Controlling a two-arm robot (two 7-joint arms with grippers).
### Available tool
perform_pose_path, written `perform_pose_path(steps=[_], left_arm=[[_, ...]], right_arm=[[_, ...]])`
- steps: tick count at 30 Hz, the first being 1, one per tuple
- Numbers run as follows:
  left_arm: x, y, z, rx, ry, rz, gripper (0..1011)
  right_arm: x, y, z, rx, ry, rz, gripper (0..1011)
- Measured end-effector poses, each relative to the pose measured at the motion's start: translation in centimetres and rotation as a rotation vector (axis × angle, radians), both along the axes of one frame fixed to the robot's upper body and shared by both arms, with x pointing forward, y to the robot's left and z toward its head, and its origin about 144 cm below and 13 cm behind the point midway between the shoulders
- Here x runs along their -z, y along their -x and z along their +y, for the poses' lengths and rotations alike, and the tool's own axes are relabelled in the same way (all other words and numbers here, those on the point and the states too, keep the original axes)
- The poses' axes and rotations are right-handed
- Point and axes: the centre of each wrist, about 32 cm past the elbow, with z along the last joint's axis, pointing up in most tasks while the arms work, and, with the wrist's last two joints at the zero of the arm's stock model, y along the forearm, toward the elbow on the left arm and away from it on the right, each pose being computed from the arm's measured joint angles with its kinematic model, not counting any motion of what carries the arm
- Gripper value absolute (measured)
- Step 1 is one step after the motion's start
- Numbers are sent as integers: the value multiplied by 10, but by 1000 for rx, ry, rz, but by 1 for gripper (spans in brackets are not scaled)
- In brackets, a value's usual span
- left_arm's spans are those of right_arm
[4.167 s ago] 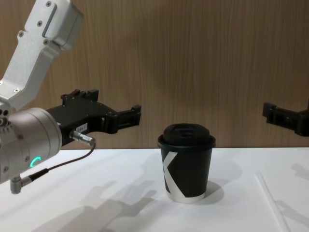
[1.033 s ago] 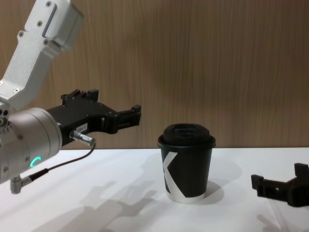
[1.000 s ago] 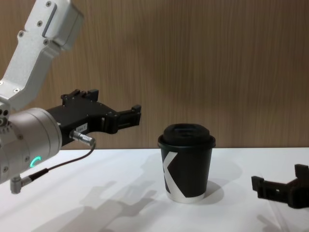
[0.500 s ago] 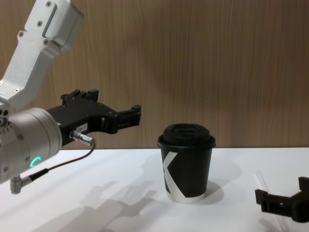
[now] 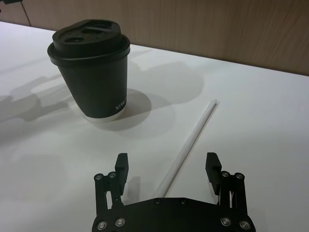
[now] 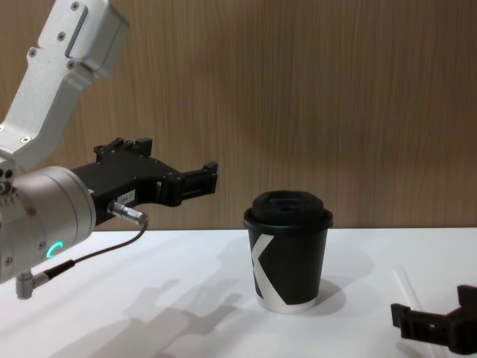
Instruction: Pick up the straw with one hand, pass it to the other hand, and insert it into the cup.
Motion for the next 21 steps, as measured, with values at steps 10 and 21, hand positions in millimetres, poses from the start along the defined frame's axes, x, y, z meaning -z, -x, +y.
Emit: perform_pose_path(steps=[10,21], left_arm=[[0,0,0,0,0,0,1003],[0,0,0,0,0,0,1003]], right_arm=[[2,3,-2,-13,18,31,1001],[3,4,-3,-26,26,54,1001]])
